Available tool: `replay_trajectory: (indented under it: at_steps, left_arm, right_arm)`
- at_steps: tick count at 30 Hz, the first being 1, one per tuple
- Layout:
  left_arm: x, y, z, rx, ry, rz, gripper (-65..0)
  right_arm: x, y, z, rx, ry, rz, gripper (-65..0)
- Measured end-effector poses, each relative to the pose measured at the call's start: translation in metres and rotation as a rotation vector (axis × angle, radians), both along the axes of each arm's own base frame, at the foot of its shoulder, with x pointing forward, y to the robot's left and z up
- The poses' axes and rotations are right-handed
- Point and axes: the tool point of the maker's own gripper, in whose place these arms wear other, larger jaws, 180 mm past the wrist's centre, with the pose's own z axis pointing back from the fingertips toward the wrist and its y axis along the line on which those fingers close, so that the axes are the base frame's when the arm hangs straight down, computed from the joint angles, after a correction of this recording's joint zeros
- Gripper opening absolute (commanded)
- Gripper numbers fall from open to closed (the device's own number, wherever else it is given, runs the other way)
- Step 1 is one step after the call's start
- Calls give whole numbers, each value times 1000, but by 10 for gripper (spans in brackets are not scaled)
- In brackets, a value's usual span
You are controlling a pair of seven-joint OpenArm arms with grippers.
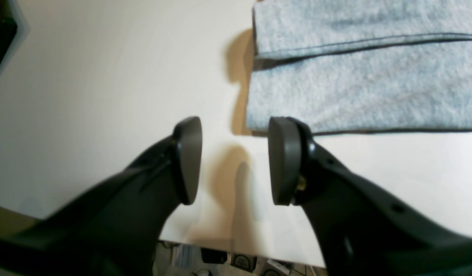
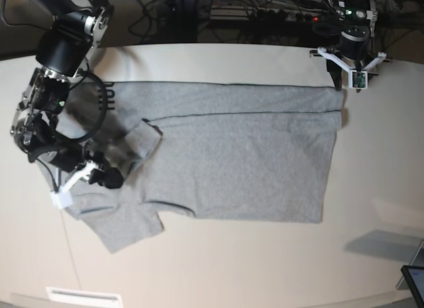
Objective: Fold the T-shirt properly
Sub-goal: 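Sweep the right gripper along the shirt's side, lifting the folded strip open, then move both open grippers onto the collar edge of the shirt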
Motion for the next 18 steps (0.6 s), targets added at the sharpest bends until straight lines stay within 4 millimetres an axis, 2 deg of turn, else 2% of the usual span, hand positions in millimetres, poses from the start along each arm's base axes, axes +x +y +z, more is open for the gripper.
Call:
replay_trajectory:
  at_steps: [2,5,8,10,12,15,18]
  left_arm:
    - [0,-1,0,-2,0,-2,-378]
    - [2,-3,0,-8,-4,-5,-378]
    - [4,-3,1,-8,-14,-7,-378]
    - [11,-14,7,-27,-61,-69,-378]
    - [20,-26,20,-78,-171,-85,-378]
    - [29,-37,30,-113,-243,-112,-378]
    - [46,-41,27,-126,-270,-122,-378]
  right_arm:
    - [0,2,2,-19,-33,29,-429]
    - [-3,-2,12,-114,-129,104,-422]
    - [-8,-25,47,-266,-261,122,-422]
    - [-17,-40,72,-377,-335,114,-422]
    - [-35,-36,82,-469,-389,158,-421]
    - [-62,-18,67,-584,-361,218,-421]
    - [-76,-19,30,-699,-282,200,-421]
